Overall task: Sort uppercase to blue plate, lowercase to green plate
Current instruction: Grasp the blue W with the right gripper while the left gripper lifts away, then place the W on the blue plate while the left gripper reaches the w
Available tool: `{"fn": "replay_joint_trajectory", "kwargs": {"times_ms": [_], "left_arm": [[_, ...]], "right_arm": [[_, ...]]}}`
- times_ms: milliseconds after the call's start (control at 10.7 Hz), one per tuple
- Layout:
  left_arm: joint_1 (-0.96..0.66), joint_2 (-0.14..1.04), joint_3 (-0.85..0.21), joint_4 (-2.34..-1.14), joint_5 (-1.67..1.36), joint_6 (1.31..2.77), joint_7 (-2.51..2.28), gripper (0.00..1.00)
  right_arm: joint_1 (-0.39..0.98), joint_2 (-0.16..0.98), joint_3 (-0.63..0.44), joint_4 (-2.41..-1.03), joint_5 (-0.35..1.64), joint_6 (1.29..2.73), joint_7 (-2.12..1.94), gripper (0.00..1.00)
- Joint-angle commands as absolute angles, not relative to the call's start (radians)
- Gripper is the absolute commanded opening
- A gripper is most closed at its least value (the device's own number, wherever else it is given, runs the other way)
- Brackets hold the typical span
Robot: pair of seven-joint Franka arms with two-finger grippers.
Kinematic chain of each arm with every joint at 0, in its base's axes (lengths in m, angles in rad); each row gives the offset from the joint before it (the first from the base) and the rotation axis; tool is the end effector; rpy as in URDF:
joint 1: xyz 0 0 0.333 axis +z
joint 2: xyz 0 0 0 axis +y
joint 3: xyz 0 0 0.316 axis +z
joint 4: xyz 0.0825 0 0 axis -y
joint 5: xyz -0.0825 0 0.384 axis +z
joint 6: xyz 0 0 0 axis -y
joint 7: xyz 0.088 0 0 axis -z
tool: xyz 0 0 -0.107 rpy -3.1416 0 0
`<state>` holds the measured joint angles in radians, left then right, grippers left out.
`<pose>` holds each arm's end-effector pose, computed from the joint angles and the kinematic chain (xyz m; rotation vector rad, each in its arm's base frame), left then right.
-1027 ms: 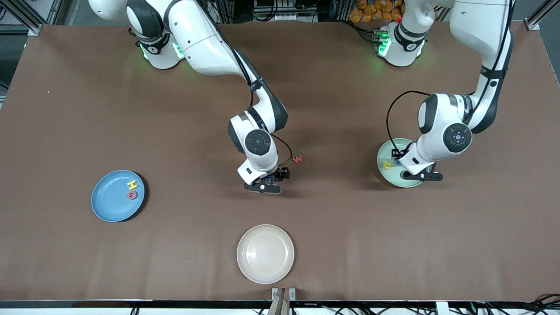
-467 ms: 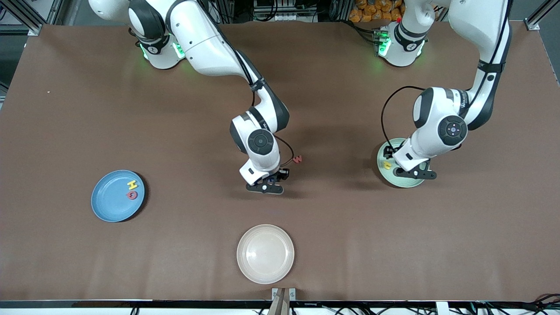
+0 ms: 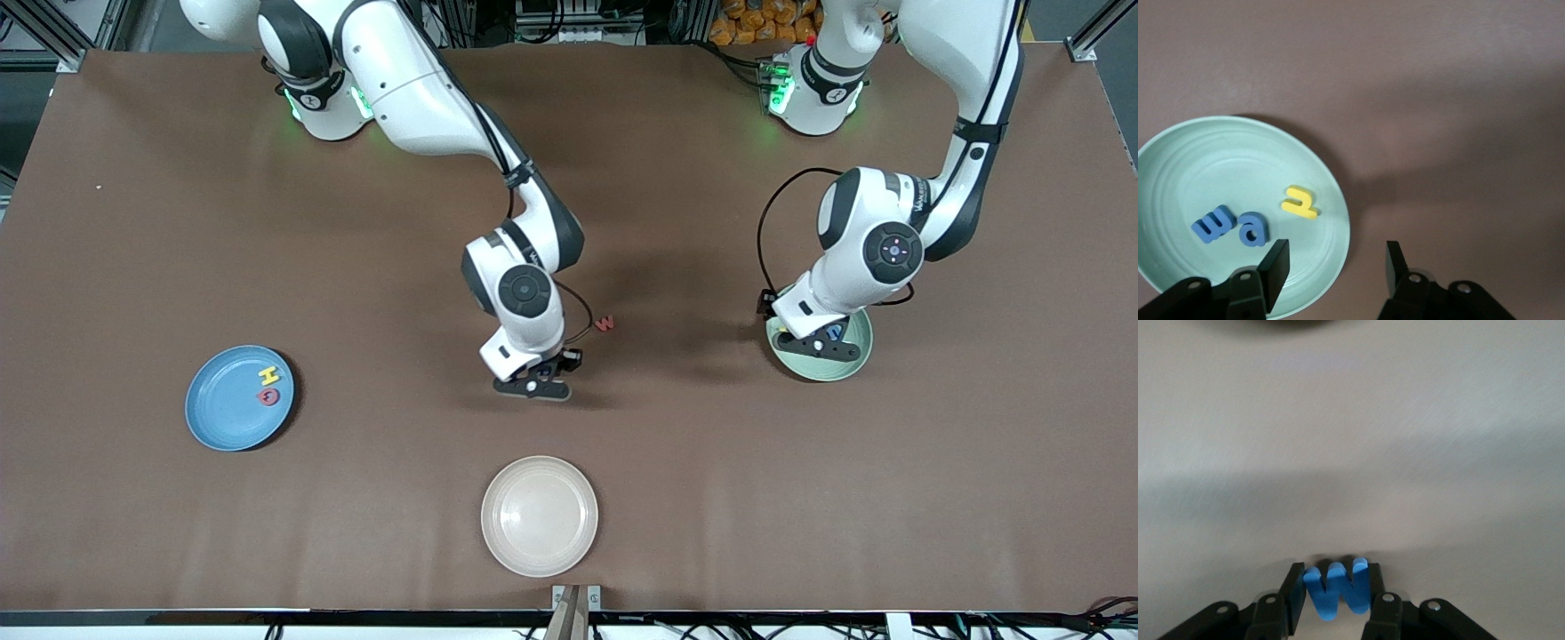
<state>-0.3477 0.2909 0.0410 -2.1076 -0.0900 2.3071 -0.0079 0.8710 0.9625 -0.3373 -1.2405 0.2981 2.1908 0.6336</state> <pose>0.5410 -0.1735 0.2707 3.0790 -0.3658 -0.1517 0.6078 0.4513 0.2016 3.1334 -0.2003 0.0768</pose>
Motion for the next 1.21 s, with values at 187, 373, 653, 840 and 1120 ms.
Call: {"fn": "replay_joint_trajectory", "kwargs": {"times_ms": [187,373,653,840,1120], "left_arm": [[-0.347,0.253,0.003,-2.123,-0.031,2.322,0.104,0.96],[-0.351,0.241,0.0,-2.121,-0.029,2.322,0.193,0.98],[-0.353,0.232,-0.028,-2.123,-0.029,2.35,0.394,0.99],[-0.373,0.244,-0.06,-2.122,-0.028,2.39,0.44,0.99],[-0.481,0.27,-0.06,-2.105,-0.021,2.425,0.442,0.98]], "right_arm": [[0.741,0.862,-0.455,-1.246,0.293,1.944,0.312,0.0],[0.723,0.862,-0.558,-1.25,0.296,1.908,0.217,0.0],[0.643,0.867,-0.606,-1.273,0.29,1.896,0.14,0.0],[0.548,0.864,-0.609,-1.281,0.29,1.894,-0.053,0.0],[0.416,0.864,-0.607,-1.281,0.296,1.887,-0.305,0.0]]}}
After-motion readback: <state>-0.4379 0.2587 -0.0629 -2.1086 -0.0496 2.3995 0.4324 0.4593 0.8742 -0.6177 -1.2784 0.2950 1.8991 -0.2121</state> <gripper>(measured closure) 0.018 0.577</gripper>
